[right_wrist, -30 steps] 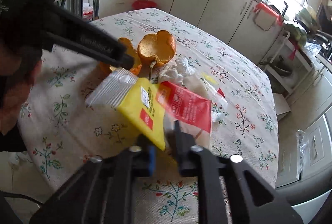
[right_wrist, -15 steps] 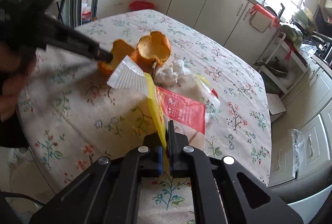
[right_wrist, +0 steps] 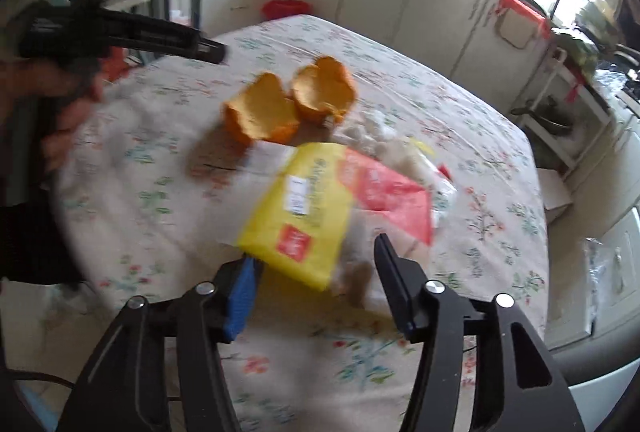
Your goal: Collect trash
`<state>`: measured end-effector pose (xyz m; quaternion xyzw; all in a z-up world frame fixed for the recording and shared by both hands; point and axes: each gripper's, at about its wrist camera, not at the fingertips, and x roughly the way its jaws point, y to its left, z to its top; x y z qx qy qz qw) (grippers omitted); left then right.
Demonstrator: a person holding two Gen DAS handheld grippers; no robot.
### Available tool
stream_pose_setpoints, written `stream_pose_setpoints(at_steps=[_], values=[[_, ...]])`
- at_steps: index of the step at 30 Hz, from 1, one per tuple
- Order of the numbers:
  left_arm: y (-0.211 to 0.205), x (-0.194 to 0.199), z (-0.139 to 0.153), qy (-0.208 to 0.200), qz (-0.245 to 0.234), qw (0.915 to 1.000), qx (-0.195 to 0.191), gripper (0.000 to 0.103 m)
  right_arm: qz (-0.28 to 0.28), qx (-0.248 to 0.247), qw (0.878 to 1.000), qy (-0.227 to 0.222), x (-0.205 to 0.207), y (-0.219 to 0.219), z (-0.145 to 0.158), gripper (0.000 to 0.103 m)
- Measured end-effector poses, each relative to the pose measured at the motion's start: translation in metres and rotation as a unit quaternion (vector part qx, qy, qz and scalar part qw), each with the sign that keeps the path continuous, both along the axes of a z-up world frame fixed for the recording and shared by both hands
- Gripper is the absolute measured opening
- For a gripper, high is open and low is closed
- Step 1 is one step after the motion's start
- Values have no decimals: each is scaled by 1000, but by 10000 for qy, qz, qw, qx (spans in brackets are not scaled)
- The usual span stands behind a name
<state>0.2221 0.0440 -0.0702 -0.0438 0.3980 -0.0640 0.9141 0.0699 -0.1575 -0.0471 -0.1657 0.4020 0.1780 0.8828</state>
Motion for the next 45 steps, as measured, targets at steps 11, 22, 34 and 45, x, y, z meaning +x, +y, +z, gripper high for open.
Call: stream_pose_setpoints(at_steps=[11, 22, 34, 45], values=[[-39, 57, -22, 588, -514, 9949, 645, 86, -128, 948, 9951, -247, 2, -12, 30, 67], [-56, 77, -30, 666, -640, 9913, 934, 96, -272, 734, 9969, -108, 11, -8, 21, 71], [-54, 62, -29, 691, -476, 9923, 912, 96, -315, 319, 9986, 292, 12, -1, -6, 74], [-54, 62, -29, 694, -475, 9922, 915, 96, -313, 213, 9988, 312, 11, 0, -15, 80]])
